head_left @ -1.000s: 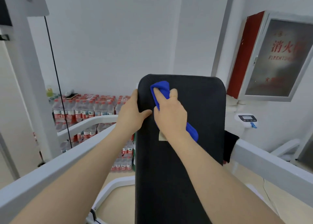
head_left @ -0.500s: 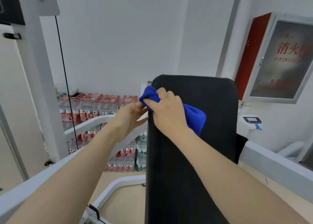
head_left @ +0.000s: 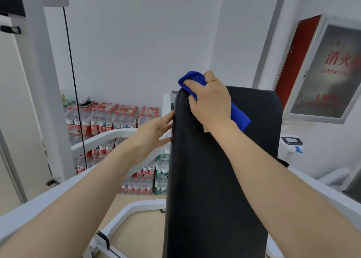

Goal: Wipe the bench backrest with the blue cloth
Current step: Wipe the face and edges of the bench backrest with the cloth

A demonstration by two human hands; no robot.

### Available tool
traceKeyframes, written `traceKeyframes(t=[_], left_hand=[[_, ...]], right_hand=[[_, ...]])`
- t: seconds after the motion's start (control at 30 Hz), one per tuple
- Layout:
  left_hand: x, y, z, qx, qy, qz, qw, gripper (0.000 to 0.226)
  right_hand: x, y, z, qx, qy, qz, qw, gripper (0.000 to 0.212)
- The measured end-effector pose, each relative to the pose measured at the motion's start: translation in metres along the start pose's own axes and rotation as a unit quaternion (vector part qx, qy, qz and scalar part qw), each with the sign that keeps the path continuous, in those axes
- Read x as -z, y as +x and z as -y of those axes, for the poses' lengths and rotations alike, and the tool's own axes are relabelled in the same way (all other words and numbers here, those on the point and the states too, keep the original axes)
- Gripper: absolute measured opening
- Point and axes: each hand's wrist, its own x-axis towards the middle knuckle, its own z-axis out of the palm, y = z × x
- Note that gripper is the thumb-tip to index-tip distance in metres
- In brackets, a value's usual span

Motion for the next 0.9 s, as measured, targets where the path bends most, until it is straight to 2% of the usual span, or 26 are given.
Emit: traceKeyframes(t=[0.07, 0.2, 0.33, 0.4, 0.5, 0.57, 0.67, 0.8, 0.9], left_hand=[[-0.005, -0.004, -0.003, -0.008, 0.001, -0.048, 0.999, 0.035], [-0.007, -0.008, -0.003, 0.016, -0.038, -0.018, 0.999, 0.058], [-0.009, -0.008, -0.005, 0.02, -0.014, -0.044, 0.999, 0.068], [-0.011, -0.006, -0.007, 0.027, 0.021, -0.053, 0.998, 0.078], [-0.012, -0.004, -0.006, 0.024, 0.031, -0.04, 0.998, 0.084], [-0.006, -0.002, -0.006, 0.029, 0.017, -0.017, 0.999, 0.079], [-0.003, -0.002, -0.006, 0.038, 0.009, -0.008, 0.999, 0.065], [-0.01, 0.0, -0.003, 0.055, -0.005, -0.041, 0.998, 0.057], [-0.011, -0.003, -0.005, 0.045, 0.022, -0.041, 0.998, 0.036]], right_hand=[[0.003, -0.01, 0.006, 0.013, 0.014, 0.002, 1.0, 0.037], [0.008, -0.065, 0.011, 0.117, 0.015, 0.045, 0.992, 0.043], [0.014, -0.063, -0.002, 0.206, -0.049, 0.069, 0.975, 0.041], [0.014, -0.043, -0.009, 0.187, -0.066, 0.033, 0.98, 0.042], [0.004, -0.031, -0.008, 0.106, -0.058, -0.018, 0.993, 0.045], [-0.006, -0.041, 0.002, 0.075, -0.055, -0.041, 0.995, 0.045], [-0.011, -0.074, 0.015, 0.089, -0.035, -0.031, 0.995, 0.039], [-0.011, -0.109, 0.015, 0.195, -0.048, 0.017, 0.979, 0.031], [-0.001, -0.076, -0.005, 0.286, -0.084, 0.004, 0.955, 0.027]])
